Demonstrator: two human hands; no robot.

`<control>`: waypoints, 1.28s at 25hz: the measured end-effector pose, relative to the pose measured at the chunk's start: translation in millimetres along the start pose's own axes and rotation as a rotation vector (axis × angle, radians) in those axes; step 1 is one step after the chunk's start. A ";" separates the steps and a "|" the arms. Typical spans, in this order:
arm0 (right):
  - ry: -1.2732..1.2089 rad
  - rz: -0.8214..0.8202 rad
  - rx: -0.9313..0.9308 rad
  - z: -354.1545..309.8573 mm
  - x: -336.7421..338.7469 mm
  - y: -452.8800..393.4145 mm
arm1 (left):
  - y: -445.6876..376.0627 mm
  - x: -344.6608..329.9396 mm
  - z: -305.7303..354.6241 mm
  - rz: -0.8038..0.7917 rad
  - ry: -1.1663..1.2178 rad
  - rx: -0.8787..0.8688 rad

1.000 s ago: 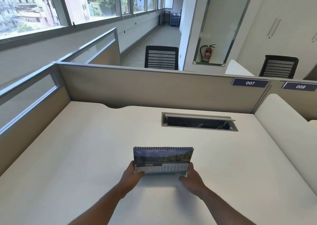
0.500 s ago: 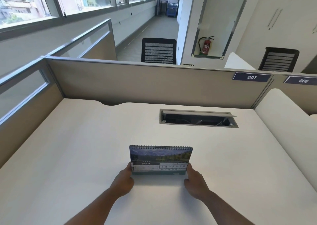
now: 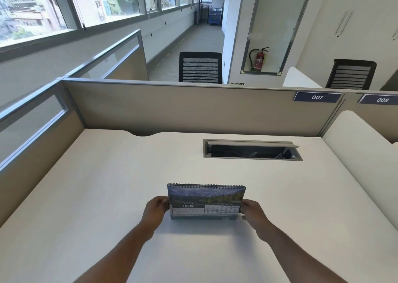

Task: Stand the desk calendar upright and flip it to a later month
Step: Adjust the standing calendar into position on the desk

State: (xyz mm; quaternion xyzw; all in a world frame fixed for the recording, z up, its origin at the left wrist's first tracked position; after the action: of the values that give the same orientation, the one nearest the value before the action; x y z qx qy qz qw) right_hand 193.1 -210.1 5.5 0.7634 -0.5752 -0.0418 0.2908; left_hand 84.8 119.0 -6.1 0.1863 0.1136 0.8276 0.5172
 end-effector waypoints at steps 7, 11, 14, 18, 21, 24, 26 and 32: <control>-0.176 -0.065 -0.185 26.8 -12.2 -11.6 | 2.1 -12.4 -18.4 -0.043 -0.067 0.160; -0.175 -0.044 -0.229 30.3 -14.8 -19.5 | 0.6 -17.8 -15.0 -0.102 -0.089 0.228; -0.148 -0.018 -0.239 29.5 -16.4 -20.1 | 2.4 -21.4 -13.6 -0.140 -0.078 0.248; -0.078 -0.049 -0.232 19.7 -16.3 -16.2 | 4.1 -12.8 -16.7 -0.115 0.012 0.234; -0.117 -0.037 -0.203 17.6 -9.9 -15.5 | 2.4 -2.5 -14.1 -0.013 0.103 0.212; -0.246 0.032 -0.159 17.0 -3.5 -14.5 | 1.2 1.8 -2.9 0.024 0.232 0.164; -0.348 0.038 -0.142 15.4 -5.0 -12.9 | 3.6 0.6 6.3 -0.021 0.256 0.120; -0.364 0.055 -0.138 11.1 -11.9 -3.5 | 11.1 6.0 7.4 0.107 0.219 0.135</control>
State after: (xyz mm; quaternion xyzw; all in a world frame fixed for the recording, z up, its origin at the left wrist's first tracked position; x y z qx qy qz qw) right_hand 187.7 -203.1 -8.6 0.7053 -0.6349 -0.2105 0.2347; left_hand 76.6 119.5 5.9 0.1348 0.2146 0.8599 0.4430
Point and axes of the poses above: each hand's wrist, its own y-axis away from the middle knuckle, its own x-axis out of the back of the hand, z = x × y, the point moved 6 cm from there along -y, towards the middle knuckle, and after that the axes turned 1 degree about y, right-handed, at the moved point
